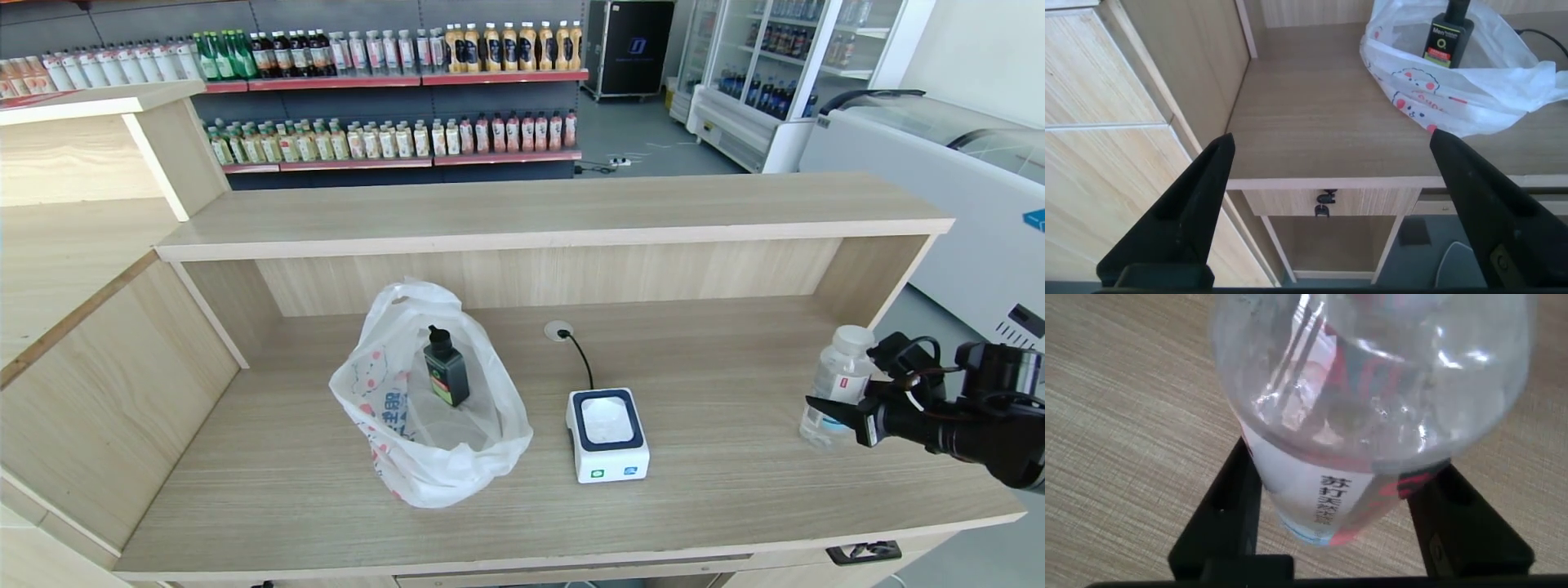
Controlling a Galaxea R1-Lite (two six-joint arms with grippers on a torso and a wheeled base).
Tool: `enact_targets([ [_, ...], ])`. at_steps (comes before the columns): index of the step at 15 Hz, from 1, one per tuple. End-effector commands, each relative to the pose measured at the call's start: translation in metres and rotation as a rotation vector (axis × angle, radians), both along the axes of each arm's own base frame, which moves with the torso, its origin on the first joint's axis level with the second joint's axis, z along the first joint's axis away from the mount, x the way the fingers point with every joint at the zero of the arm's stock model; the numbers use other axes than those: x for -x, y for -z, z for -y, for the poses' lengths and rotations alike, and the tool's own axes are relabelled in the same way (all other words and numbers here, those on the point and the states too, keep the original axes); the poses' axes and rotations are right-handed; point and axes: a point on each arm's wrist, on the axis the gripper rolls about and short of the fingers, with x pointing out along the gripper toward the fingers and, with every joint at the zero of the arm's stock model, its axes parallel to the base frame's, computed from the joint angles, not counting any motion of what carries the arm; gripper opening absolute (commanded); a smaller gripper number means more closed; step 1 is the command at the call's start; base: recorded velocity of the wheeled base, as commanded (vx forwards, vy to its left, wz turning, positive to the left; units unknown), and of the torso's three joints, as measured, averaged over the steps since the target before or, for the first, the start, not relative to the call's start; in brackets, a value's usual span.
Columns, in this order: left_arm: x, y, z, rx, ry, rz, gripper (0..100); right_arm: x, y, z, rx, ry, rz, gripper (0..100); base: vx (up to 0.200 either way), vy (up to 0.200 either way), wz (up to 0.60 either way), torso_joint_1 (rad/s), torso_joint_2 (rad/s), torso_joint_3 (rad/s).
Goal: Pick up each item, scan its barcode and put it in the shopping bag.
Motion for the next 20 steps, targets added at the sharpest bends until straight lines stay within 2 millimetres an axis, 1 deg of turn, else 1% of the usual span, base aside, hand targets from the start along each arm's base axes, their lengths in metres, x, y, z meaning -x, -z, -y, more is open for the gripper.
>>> enact_targets([
  [1, 0.000, 0.000, 0.000, 0.000, -0.001, -0.001, 100, -0.001, 0.001, 0.001, 0.003, 0.000, 0.007, 0, 0.000, 0.000, 0.00, 0.000, 0.00, 0.000],
  [5, 0.000, 0.000, 0.000, 0.000, -0.001, 0.000, 100, -0.001, -0.001, 0.001, -0.005, 0.007, 0.014, 0, 0.000, 0.000, 0.00, 0.000, 0.00, 0.000],
  [8, 0.000, 0.000, 0.000, 0.000, -0.001, 0.000, 100, -0.002, -0.012, 0.000, -0.079, -0.023, 0.034, 0, 0.000, 0.000, 0.00, 0.000, 0.00, 0.000],
  [10, 0.000, 0.000, 0.000, 0.000, -0.001, 0.000, 100, -0.001, -0.037, -0.003, -0.168, -0.039, 0.064, 0, 0.000, 0.000, 0.00, 0.000, 0.00, 0.000],
  [12, 0.000, 0.000, 0.000, 0.000, -0.001, 0.000, 100, 0.006, -0.067, -0.013, -0.279, -0.087, 0.064, 0, 0.000, 0.000, 0.00, 0.000, 0.00, 0.000],
  [13, 0.000, 0.000, 0.000, 0.000, -0.001, 0.000, 100, 0.012, -0.088, -0.021, -0.348, -0.119, 0.055, 0, 0.000, 0.000, 0.00, 0.000, 0.00, 0.000],
  [14, 0.000, 0.000, 0.000, 0.000, -0.001, 0.000, 100, 0.015, -0.103, -0.028, -0.381, -0.151, 0.056, 0, 0.000, 0.000, 0.00, 0.000, 0.00, 0.000],
  [15, 0.000, 0.000, 0.000, 0.000, -0.001, 0.000, 100, 0.020, -0.116, -0.036, -0.405, -0.205, 0.066, 0, 0.000, 0.000, 0.00, 0.000, 0.00, 0.000],
  [17, 0.000, 0.000, 0.000, 0.000, -0.001, 0.000, 100, 0.029, -0.134, -0.051, -0.453, -0.342, 0.071, 0, 0.000, 0.000, 0.00, 0.000, 0.00, 0.000],
  [18, 0.000, 0.000, 0.000, 0.000, -0.001, 0.000, 100, 0.037, -0.148, -0.066, -0.473, -0.417, 0.076, 0, 0.000, 0.000, 0.00, 0.000, 0.00, 0.000],
  [20, 0.000, 0.000, 0.000, 0.000, -0.001, 0.000, 100, 0.050, -0.170, -0.091, -0.511, -0.493, 0.078, 0, 0.000, 0.000, 0.00, 0.000, 0.00, 0.000],
])
